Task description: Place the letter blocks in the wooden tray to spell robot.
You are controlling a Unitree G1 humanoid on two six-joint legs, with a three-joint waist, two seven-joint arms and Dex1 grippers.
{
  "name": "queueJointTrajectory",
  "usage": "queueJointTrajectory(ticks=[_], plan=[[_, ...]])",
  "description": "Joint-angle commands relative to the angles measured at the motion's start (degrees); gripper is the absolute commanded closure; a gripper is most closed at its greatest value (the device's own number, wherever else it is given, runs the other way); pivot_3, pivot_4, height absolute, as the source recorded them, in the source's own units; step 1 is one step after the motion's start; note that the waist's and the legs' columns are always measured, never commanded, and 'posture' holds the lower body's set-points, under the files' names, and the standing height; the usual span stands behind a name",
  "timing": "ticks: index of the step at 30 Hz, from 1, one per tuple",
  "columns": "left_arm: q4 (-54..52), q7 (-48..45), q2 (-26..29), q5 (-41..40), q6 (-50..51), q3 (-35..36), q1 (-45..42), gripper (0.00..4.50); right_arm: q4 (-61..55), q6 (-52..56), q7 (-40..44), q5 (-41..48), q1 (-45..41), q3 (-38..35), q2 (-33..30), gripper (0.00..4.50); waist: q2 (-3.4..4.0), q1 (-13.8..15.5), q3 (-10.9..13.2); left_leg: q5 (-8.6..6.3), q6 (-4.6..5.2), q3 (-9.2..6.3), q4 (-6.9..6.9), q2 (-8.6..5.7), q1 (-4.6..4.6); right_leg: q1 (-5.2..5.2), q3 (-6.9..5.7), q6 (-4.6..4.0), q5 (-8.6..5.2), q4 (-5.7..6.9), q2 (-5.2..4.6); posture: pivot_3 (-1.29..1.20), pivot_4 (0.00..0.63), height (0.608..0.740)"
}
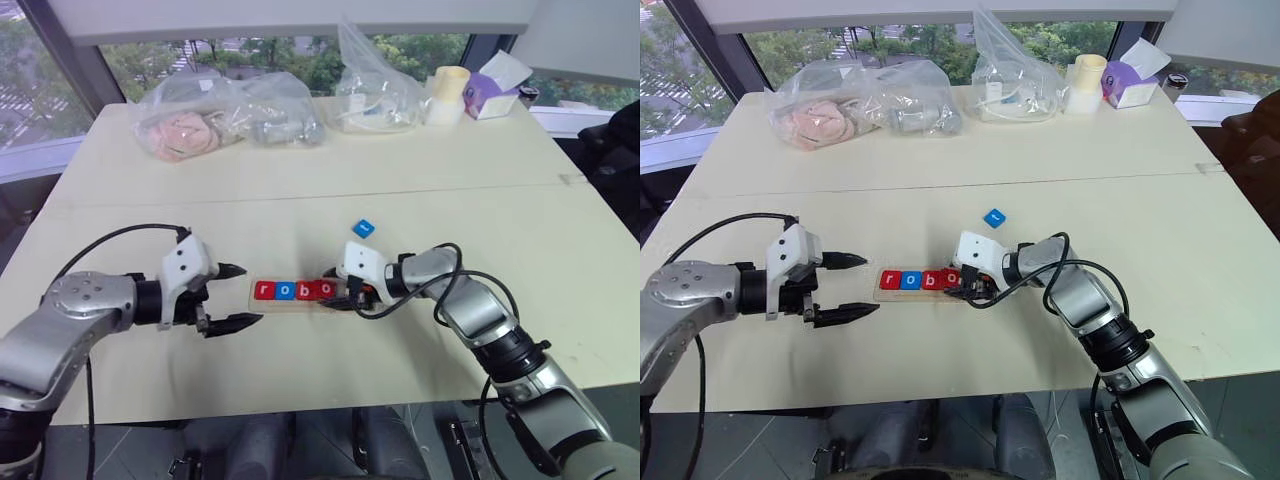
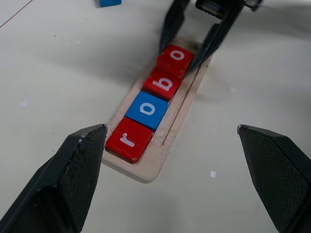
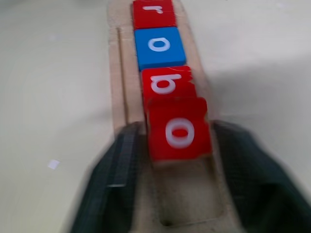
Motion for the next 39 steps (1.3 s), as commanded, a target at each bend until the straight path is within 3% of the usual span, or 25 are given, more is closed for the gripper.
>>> queueJointTrajectory(ticks=[1,10,19,23,25,26,39], plan=[[-1.5,0.2,-0.1,0.2,-0.7,0.1,-0.9,0.00,-2.0,-0.9,0.3,0.4,-0.1,-1.0,-0.9,0.04,0.00,0.0,0.0,0.00,0.00,0.00,0.00,0.00,0.00,0.00,0.00,0.00,0.00,0.00,0.00,0.00,0.150,0.740],[-0.8,0.1,-0.6,0.5,-0.9,-0.9,-1.8,0.00,-3.5,2.4,-1.7,3.6,-1.3,-4.4,1.1,0.04,0.00,0.0,0.0,0.00,0.00,0.04,0.01,0.00,0.00,0.01,0.00,0.00,0.00,0.01,0.01,0.00,0.150,0.740],[-0.4,0.0,-1.1,1.0,-1.1,-1.5,-2.4,0.00,1.2,-1.6,-1.6,2.2,-0.7,-1.8,2.3,0.04,0.00,0.0,0.0,0.00,0.00,0.05,0.01,0.00,0.00,0.01,-0.01,0.00,0.00,0.01,0.02,0.00,0.150,0.740],[-0.8,0.3,-1.3,1.0,-0.7,-1.3,-2.3,0.00,2.4,-3.4,-1.2,2.0,-0.6,-1.3,2.3,1.88,0.00,0.0,0.0,0.00,0.00,0.06,0.02,0.00,0.00,0.01,-0.01,0.01,0.01,0.01,0.02,0.00,0.150,0.740],[-0.9,0.4,-1.4,1.0,-0.6,-1.2,-2.2,0.00,2.6,-3.5,-1.1,2.0,-0.6,-1.4,2.3,3.03,0.00,0.0,0.0,0.01,0.01,0.06,0.02,0.00,0.00,0.02,-0.01,0.01,0.01,0.01,0.02,0.00,0.150,0.740],[-1.0,0.4,-1.4,1.0,-0.6,-1.2,-2.1,0.00,2.7,-3.5,-1.0,2.0,-0.6,-1.5,2.4,3.35,0.00,0.0,0.0,0.01,0.00,0.06,0.03,0.00,0.00,0.02,-0.01,0.01,0.01,0.02,0.02,0.00,0.150,0.740],[-1.1,1.1,-1.5,0.9,-0.7,-1.1,-1.6,0.00,-7.1,4.2,0.1,5.9,0.6,-3.7,-1.0,3.35,-0.01,0.0,0.0,0.00,0.00,0.05,0.04,0.00,0.01,0.03,-0.01,0.01,0.00,0.02,0.02,0.00,0.150,0.740]])
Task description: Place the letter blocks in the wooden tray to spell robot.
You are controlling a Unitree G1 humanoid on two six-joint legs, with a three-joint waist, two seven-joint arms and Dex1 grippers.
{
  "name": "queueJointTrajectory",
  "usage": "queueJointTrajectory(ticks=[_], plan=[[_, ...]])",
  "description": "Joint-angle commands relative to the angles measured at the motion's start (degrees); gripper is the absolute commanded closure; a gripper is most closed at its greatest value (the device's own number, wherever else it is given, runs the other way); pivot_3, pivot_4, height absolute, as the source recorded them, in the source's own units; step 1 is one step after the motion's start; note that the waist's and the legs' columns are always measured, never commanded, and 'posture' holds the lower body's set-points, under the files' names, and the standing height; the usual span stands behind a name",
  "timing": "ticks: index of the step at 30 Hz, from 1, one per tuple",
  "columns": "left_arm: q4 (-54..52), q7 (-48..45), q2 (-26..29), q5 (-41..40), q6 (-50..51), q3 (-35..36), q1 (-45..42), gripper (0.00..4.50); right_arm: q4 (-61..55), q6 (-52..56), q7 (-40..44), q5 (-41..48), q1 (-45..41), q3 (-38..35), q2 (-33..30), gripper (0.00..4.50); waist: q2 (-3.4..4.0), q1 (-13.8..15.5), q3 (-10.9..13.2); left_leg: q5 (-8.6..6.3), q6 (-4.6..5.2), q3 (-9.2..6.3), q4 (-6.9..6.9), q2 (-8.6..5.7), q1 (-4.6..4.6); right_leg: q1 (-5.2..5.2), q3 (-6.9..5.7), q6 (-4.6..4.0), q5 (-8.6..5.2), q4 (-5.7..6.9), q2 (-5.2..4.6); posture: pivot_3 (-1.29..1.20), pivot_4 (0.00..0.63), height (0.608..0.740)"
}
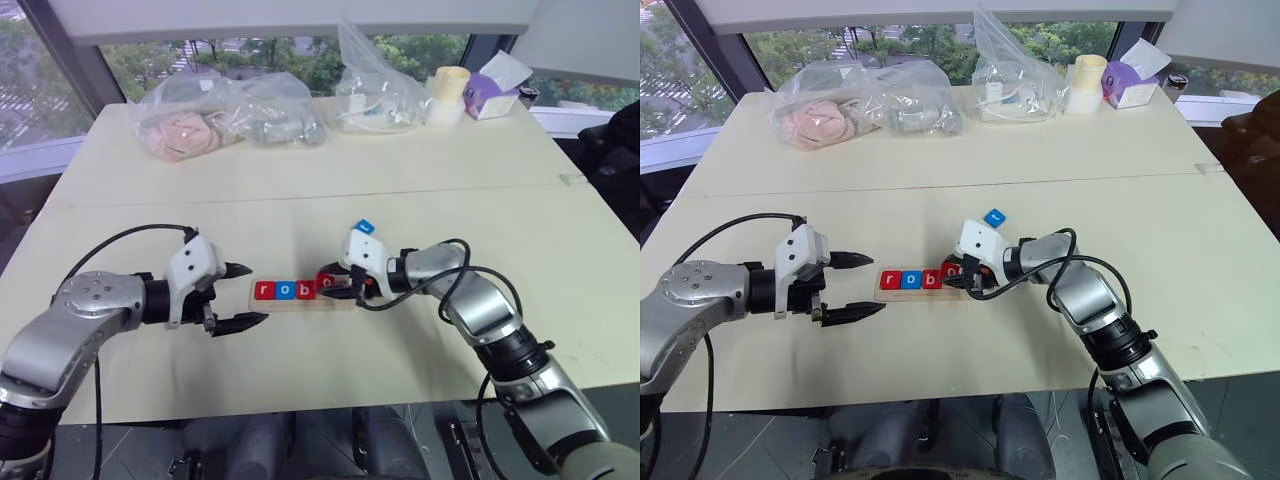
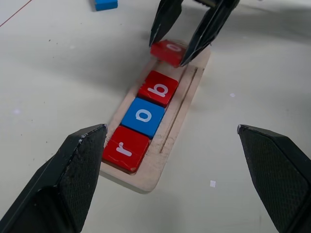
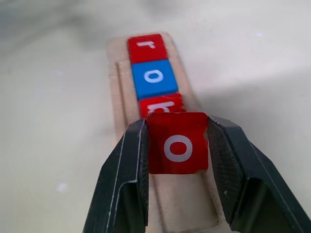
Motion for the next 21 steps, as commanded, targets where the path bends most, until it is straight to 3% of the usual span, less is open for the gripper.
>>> queueJointTrajectory(ticks=[1,10,11,15,16,21], plan=[[-1.1,0.1,-0.2,0.0,-0.7,0.3,-0.6,0.00,-2.7,0.7,0.2,0.3,0.3,-0.4,-1.3,3.35,0.00,0.0,0.0,0.00,0.00,0.00,0.00,0.00,0.00,0.00,0.00,0.00,0.00,0.00,0.00,0.00,0.150,0.740],[-0.6,0.0,-0.7,0.4,-0.8,-0.5,-1.8,0.00,1.1,-1.1,-0.5,-1.3,-0.7,1.7,-0.6,3.35,0.00,-0.1,0.0,0.00,0.00,0.01,0.00,0.00,0.00,0.00,0.00,0.00,0.00,0.00,0.00,0.00,0.150,0.740],[-0.6,0.1,-0.7,0.4,-0.8,-0.6,-1.8,0.00,1.5,-1.8,-0.2,-1.6,-0.6,2.1,-0.6,2.29,0.00,-0.1,0.0,0.00,0.00,0.01,0.00,0.00,0.00,0.00,0.00,0.00,0.00,0.00,0.00,0.00,0.150,0.740],[-0.7,0.4,-0.6,0.5,-0.7,-0.2,-1.4,0.00,3.8,-5.1,-2.5,-2.4,-1.5,1.2,0.9,0.24,0.00,-0.1,0.0,0.00,0.00,0.01,0.01,0.00,0.00,0.00,0.00,0.00,0.00,0.00,0.00,0.00,0.150,0.740],[-0.9,0.6,-0.6,0.4,-0.7,0.0,-1.1,0.00,4.0,-5.3,-2.8,-2.3,-1.7,0.5,1.1,0.02,0.00,-0.1,0.0,0.00,0.00,0.01,0.01,0.00,0.00,0.00,0.00,0.00,0.00,0.00,0.00,0.00,0.150,0.740],[-1.4,1.1,-0.6,0.2,-0.5,0.2,-0.5,0.00,3.2,-6.1,-2.3,-1.5,-1.4,-1.6,-0.5,0.02,0.00,0.1,0.0,0.00,0.00,0.01,0.01,0.00,0.00,0.01,0.00,0.00,0.00,0.00,0.00,0.00,0.150,0.740]])
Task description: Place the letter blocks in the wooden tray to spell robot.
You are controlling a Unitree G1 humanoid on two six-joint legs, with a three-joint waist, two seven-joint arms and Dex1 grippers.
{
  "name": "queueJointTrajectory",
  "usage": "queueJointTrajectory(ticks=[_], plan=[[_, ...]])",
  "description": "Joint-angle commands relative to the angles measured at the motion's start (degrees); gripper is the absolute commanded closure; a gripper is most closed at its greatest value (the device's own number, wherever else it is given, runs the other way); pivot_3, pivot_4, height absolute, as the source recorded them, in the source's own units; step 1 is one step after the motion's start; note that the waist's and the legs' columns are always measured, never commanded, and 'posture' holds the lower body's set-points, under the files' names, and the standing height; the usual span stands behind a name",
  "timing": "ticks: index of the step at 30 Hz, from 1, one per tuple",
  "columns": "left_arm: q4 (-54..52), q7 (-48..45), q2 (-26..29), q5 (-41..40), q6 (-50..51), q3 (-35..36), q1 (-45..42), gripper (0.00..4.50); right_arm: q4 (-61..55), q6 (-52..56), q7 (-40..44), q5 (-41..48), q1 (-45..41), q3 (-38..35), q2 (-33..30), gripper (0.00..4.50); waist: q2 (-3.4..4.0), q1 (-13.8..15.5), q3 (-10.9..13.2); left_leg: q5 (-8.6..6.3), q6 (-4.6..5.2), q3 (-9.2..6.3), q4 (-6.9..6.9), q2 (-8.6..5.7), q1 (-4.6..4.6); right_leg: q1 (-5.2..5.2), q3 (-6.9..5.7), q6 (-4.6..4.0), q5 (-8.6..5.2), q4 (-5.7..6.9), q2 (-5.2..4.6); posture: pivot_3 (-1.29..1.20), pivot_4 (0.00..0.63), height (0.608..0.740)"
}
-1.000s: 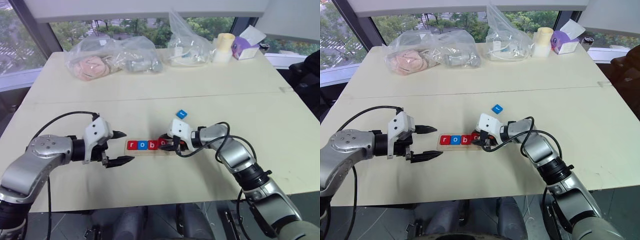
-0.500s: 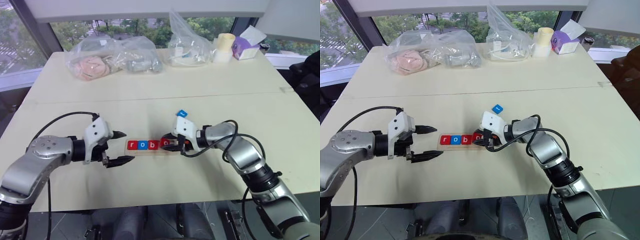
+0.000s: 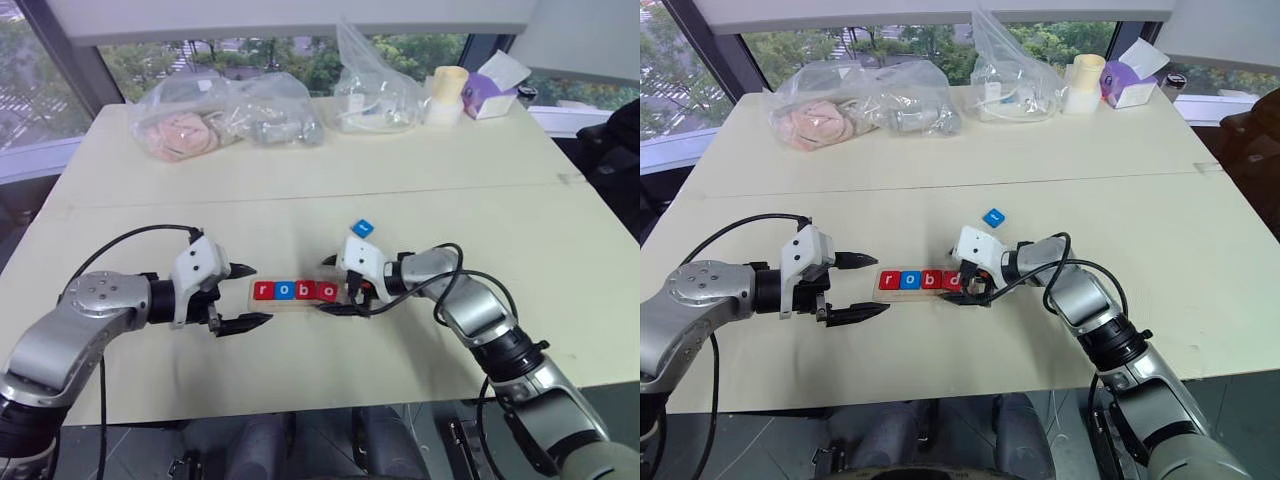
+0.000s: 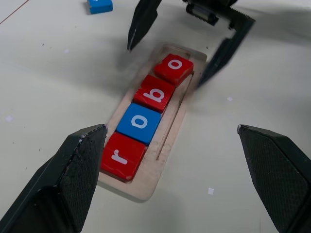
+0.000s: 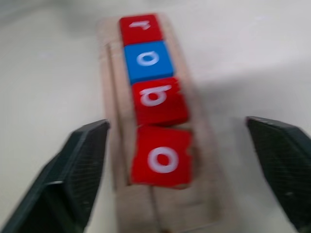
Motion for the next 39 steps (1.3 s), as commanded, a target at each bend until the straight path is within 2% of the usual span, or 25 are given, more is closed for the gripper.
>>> queueJointTrajectory(ticks=[1,7,12,30,35,39], plan=[[-1.6,0.6,0.0,0.0,-0.4,1.5,0.0,0.00,-2.0,-1.7,0.3,0.7,-0.5,-2.7,-1.4,0.02,0.00,0.0,0.0,0.00,0.00,0.00,0.01,0.00,0.00,0.01,0.00,0.00,0.00,0.00,0.00,0.00,0.150,0.740],[-1.6,0.9,0.1,-0.2,-0.6,1.4,0.4,0.00,-5.5,-3.0,2.2,1.9,2.8,-4.1,-5.3,0.02,0.00,0.0,0.0,0.00,0.00,0.01,0.03,0.00,0.00,0.02,0.00,0.00,0.00,0.00,-0.01,0.00,0.150,0.740],[-0.8,0.8,-0.4,0.1,-0.8,0.5,-0.5,0.00,-7.6,-2.6,1.3,1.6,5.0,-3.2,-4.7,0.02,0.00,-0.2,0.0,0.00,0.00,0.00,0.02,0.02,0.01,0.01,0.00,-0.01,0.00,0.01,0.01,0.00,0.150,0.740],[-0.4,0.6,-0.8,1.4,-1.8,0.0,-0.1,0.00,1.4,-12.2,-2.7,-5.6,2.4,-1.7,-2.6,0.02,0.00,0.0,0.0,0.00,0.00,0.00,0.05,0.01,0.01,0.03,0.00,0.00,0.00,0.02,0.01,0.00,0.150,0.740],[-0.7,0.9,-0.8,1.3,-1.6,0.2,0.3,0.00,-0.9,-11.3,-0.3,-3.9,3.2,-2.6,-3.3,0.02,0.00,0.0,0.0,0.00,0.00,0.00,0.06,0.01,0.01,0.03,0.00,0.00,0.00,0.02,0.01,0.00,0.150,0.740],[-0.8,0.9,-0.7,1.0,-1.6,0.7,0.6,0.00,-4.3,-5.1,0.5,0.8,2.9,-7.1,-4.2,0.02,0.00,0.0,0.0,0.00,0.00,0.00,0.06,0.01,0.00,0.04,0.00,0.00,0.00,0.01,0.00,0.00,0.150,0.740]])
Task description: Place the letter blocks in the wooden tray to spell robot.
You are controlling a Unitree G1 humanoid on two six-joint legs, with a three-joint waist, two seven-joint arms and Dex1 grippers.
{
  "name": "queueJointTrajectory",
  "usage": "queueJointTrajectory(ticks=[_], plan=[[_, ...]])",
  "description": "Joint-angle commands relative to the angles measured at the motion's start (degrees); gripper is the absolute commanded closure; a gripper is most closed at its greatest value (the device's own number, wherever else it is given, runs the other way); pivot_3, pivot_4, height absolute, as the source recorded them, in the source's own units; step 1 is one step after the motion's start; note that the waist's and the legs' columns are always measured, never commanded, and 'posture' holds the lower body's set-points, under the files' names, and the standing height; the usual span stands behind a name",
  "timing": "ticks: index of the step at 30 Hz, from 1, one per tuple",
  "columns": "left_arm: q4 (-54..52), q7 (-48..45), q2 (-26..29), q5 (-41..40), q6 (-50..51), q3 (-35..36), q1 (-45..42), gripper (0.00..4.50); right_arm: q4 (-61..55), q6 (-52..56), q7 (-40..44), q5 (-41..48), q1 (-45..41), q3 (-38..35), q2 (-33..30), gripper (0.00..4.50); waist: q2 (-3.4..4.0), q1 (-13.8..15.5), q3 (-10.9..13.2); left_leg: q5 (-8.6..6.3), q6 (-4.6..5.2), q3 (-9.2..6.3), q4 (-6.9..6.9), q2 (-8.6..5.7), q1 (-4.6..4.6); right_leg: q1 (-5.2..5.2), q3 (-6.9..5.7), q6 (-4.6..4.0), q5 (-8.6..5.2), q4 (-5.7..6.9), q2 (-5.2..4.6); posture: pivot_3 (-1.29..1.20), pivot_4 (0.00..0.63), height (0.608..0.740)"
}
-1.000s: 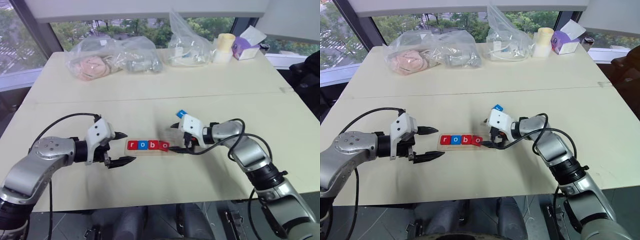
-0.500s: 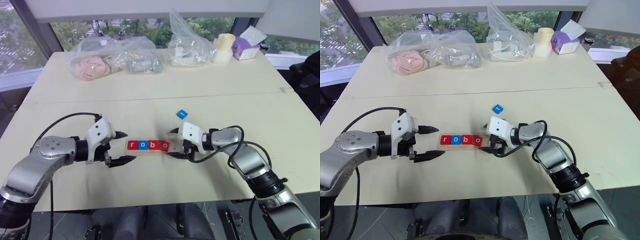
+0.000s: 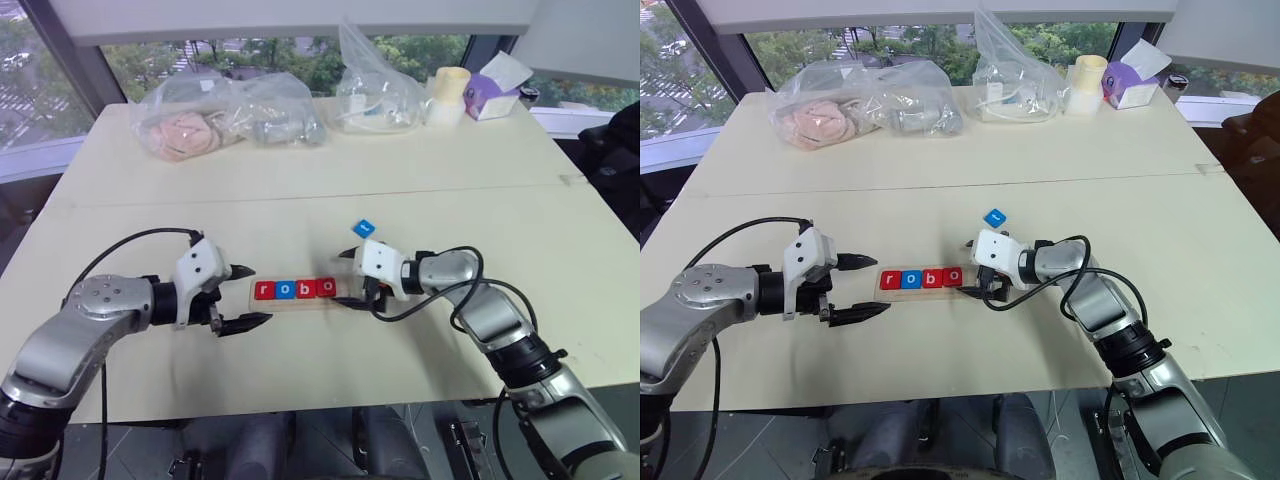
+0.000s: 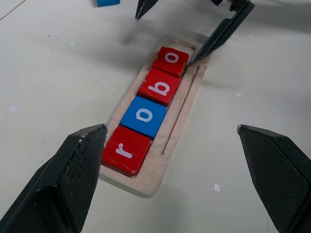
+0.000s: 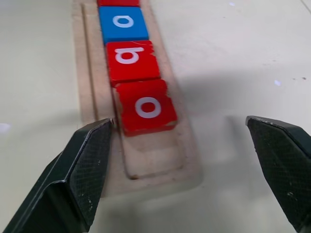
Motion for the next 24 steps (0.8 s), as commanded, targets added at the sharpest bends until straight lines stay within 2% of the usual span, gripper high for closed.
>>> queueJointTrajectory(ticks=[1,5,8,13,18,21,24], plan=[[-1.8,0.0,0.2,-0.3,-0.6,1.5,0.2,0.00,-4.5,5.0,0.0,4.8,-1.3,-5.7,-0.5,0.02,0.00,0.0,0.0,0.00,0.00,-0.01,0.00,0.00,0.00,0.00,0.00,0.00,0.00,0.00,0.00,0.00,0.150,0.740],[-0.2,2.6,-3.1,-4.0,0.7,4.8,-4.0,0.00,-1.5,15.0,-6.8,9.6,-5.9,-13.7,2.8,0.02,0.00,0.0,0.0,0.00,0.00,-0.02,0.02,0.00,0.00,0.00,0.00,-0.01,0.01,0.02,0.00,0.00,0.150,0.740],[3.7,4.4,-5.4,-2.4,-1.5,5.1,-8.4,0.00,5.4,17.9,-14.5,7.0,-8.5,-14.5,6.2,0.02,-0.06,0.0,0.0,0.00,0.00,-0.11,0.09,0.00,0.00,0.03,-0.07,0.00,0.01,0.04,0.04,0.00,0.150,0.740],[8.7,6.2,-7.2,1.3,-4.8,3.3,-11.8,0.00,20.5,15.3,-21.7,3.3,-12.9,-13.4,11.1,0.02,-0.04,-0.2,-0.1,0.01,0.01,0.02,0.01,-0.07,0.04,0.05,-0.01,0.16,0.11,0.02,0.04,0.00,0.150,0.740],[7.9,7.6,-8.5,2.0,-4.1,3.4,-10.8,0.00,30.9,10.7,-23.5,2.3,-16.0,-13.5,13.8,0.02,-0.04,-0.5,-0.1,0.01,0.01,0.06,0.05,-0.07,0.03,0.01,0.04,0.23,0.20,0.04,0.14,0.00,0.150,0.740],[5.5,8.4,-8.9,1.2,-2.8,4.0,-8.4,0.00,36.5,6.1,-25.2,1.0,-17.3,-13.3,14.7,0.82,-0.04,-0.5,-0.1,0.01,0.01,0.04,0.02,-0.04,0.06,0.03,0.06,0.23,0.20,0.03,0.19,0.00,0.150,0.740],[4.3,8.3,-8.6,0.7,-1.9,4.5,-7.3,0.00,36.0,4.8,-24.3,0.6,-17.0,-12.6,14.9,2.44,-0.04,-0.4,-0.1,0.01,0.01,0.03,0.03,-0.03,0.06,0.03,0.06,0.22,0.21,0.04,0.22,0.00,0.150,0.740]])
